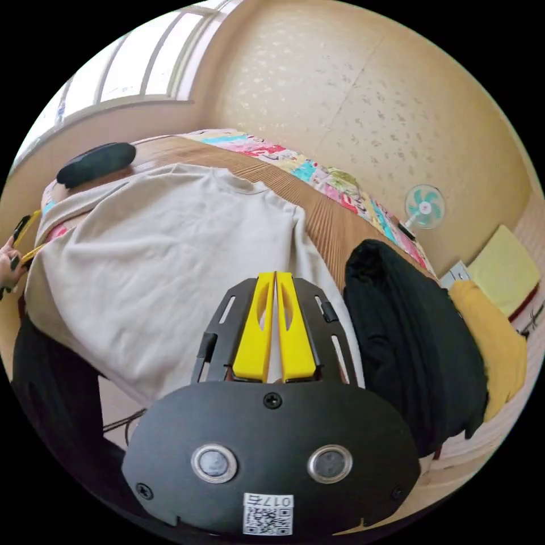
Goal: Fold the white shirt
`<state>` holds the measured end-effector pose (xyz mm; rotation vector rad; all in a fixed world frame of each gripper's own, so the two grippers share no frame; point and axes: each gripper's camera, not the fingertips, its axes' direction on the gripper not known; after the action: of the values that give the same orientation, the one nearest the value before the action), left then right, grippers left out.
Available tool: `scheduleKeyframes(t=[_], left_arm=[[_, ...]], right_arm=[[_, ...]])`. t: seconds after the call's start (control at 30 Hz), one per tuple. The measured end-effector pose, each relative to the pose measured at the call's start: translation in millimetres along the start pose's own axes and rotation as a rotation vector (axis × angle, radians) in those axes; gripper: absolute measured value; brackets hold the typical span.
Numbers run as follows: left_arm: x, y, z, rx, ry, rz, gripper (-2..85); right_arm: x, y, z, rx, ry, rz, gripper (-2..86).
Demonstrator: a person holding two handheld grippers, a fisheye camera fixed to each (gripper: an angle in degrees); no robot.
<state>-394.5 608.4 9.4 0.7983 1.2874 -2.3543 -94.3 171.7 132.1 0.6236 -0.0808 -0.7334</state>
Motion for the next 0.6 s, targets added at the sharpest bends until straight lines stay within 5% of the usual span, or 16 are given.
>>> scheduleKeyframes(t=[0.07,0.3,0.6], left_arm=[[2.7,4.8,-2.4,0.043,0.010,0.070,13.8],[69.8,40.7,26.8,0.028,0.048,0.328,4.3],[264.4,297.1,286.6,-0.353,0.096,1.187,4.0]], right_arm=[[-4.2,22.3,43.9,-0.154,-0.069,0.047,0.5],[-9.0,31.6,41.0,-0.156,-0.051,-0.007,0.5],[59.3,41.6,34.8,-0.144,-0.304,0.111,0.5]])
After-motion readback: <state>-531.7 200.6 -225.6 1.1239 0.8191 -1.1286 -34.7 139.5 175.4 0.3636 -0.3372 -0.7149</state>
